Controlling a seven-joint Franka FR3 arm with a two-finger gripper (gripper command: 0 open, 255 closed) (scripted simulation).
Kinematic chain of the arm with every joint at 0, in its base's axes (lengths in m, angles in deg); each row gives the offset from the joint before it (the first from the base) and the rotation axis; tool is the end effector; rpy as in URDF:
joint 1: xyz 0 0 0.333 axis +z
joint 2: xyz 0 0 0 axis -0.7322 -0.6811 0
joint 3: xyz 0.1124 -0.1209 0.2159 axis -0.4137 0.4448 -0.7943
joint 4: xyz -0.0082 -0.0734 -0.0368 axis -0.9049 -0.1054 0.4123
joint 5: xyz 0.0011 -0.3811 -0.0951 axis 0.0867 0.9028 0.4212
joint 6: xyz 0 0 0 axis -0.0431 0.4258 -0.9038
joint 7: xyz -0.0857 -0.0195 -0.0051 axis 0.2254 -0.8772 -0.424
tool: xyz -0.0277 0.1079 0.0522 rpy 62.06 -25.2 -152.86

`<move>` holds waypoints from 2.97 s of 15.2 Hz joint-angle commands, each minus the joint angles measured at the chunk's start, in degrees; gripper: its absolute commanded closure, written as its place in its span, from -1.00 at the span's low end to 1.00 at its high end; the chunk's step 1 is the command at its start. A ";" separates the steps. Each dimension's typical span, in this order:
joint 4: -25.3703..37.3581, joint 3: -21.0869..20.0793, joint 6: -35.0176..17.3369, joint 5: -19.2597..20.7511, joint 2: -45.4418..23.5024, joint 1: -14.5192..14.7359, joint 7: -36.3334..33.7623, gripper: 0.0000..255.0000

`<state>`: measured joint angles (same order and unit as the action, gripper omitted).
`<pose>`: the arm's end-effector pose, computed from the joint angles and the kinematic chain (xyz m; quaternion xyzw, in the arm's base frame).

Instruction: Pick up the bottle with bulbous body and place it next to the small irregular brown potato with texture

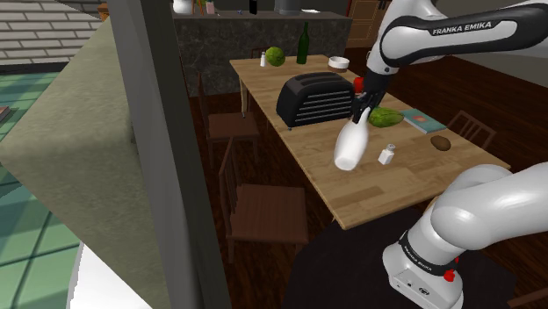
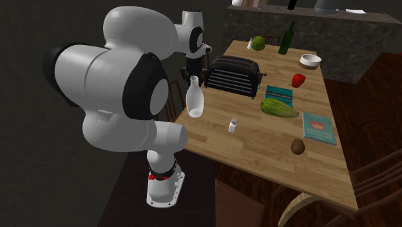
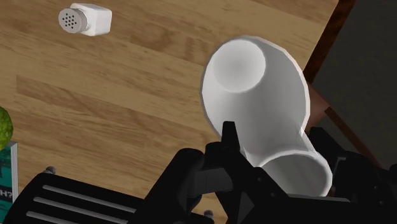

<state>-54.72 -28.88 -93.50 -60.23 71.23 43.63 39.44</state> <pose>0.3819 -0.1274 0.4306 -0.9990 0.0416 -0.0165 0.0023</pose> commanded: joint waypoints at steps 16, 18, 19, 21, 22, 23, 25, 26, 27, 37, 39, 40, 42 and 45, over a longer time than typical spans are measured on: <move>12.81 -1.38 13.28 -1.07 0.47 0.54 0.06 1.00; 14.50 -1.50 14.77 -1.19 0.26 0.61 0.09 1.00; 15.36 -1.55 15.51 -1.25 0.14 0.64 0.11 1.00; 17.12 -1.66 16.98 -1.37 -0.14 0.72 0.15 1.00; 18.01 -1.71 17.72 -1.43 -0.30 0.75 0.18 1.00; 18.91 -1.76 18.45 -1.49 -0.47 0.79 0.20 1.00; 20.75 -1.84 19.92 -1.60 -0.84 0.86 0.25 1.00; 21.68 -1.88 20.65 -1.66 -1.04 0.90 0.28 1.00; 22.63 -1.92 21.38 -1.72 -1.26 0.93 0.30 1.00; 32.76 -2.17 28.75 -2.29 -4.05 1.31 0.66 1.00; 34.95 -2.19 30.24 -2.40 -4.75 1.38 0.75 1.00; 36.07 -2.20 30.99 -2.46 -5.12 1.42 0.80 1.00; 38.36 -2.20 32.51 -2.58 -5.90 1.49 0.91 1.00; 41.93 -2.17 34.82 -2.76 -7.17 1.60 1.08 1.00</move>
<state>-14.15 -31.06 -59.50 -62.90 64.61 45.18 40.47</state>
